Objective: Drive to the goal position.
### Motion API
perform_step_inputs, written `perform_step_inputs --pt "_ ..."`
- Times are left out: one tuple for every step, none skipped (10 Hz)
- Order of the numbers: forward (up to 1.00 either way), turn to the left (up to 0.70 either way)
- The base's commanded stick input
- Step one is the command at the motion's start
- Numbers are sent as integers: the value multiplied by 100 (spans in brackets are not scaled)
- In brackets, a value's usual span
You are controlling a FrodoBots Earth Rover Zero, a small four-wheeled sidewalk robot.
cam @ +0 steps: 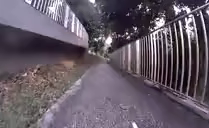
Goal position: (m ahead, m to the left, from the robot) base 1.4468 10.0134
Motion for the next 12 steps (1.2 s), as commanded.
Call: perform_step_inputs --pt "70 0" --pt "70 0" --pt "70 0" --pt "70 0" --pt "70 0" --pt "70 0" --pt "70 0" --pt "70 0" --pt "70 0" --pt "70 -4" --pt "70 -11" --pt "70 -14"
